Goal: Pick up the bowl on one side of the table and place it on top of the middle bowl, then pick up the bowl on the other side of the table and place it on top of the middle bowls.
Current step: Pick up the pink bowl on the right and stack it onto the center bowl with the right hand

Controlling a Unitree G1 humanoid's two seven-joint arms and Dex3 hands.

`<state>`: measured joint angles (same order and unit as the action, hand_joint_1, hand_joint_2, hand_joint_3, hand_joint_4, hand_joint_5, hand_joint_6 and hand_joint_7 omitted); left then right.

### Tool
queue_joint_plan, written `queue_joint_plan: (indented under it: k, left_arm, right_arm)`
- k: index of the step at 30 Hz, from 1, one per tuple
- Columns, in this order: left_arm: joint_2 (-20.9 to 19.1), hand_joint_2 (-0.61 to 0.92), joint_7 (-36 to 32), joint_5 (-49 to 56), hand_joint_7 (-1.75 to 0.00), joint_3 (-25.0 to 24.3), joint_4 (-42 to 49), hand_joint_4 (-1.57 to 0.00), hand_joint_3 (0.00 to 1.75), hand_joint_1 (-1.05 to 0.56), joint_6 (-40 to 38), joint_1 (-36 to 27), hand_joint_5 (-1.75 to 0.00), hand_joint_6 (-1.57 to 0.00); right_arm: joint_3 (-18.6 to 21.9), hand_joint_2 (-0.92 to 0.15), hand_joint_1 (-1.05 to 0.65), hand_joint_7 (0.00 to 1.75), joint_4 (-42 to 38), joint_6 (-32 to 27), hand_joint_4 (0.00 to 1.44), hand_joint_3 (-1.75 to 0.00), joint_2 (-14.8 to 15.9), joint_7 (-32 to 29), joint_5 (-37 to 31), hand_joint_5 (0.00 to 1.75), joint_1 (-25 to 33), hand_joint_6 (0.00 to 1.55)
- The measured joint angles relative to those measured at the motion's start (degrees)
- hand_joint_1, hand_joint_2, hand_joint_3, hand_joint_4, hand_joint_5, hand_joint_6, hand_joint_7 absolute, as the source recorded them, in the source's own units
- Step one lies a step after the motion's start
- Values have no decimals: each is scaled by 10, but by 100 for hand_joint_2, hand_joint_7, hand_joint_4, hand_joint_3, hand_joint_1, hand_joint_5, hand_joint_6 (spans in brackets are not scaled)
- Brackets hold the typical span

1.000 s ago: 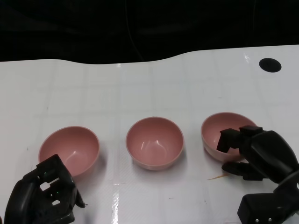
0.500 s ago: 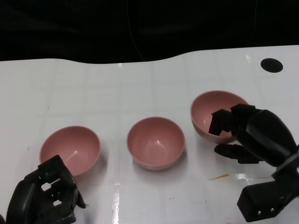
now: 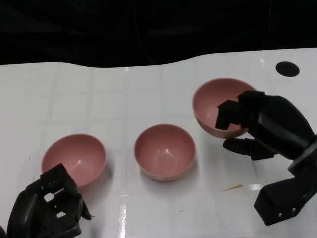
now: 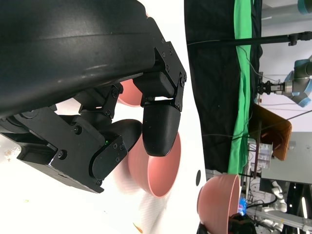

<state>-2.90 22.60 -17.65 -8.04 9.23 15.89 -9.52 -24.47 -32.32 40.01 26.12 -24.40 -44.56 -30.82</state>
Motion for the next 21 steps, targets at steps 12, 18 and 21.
queue_joint_plan:
  k: [12,18,21]
  left_arm:
    - [6,56,0,5,-174,5,-2,-78,120,-9,0,-1,-175,-67]
    - [10,58,0,13,-172,9,-9,-79,119,-7,0,-1,-175,-68]
    - [12,59,-7,15,-170,9,-11,-79,120,-4,0,-2,-175,-69]
  right_arm:
    - [-6,-65,-20,175,43,14,87,-78,-30,27,-5,175,-8,61]
    - [-11,-51,-18,175,46,24,90,-92,-45,29,-10,175,-8,62]
    - [-16,-50,-16,175,46,29,90,-94,-51,29,-14,175,-8,61]
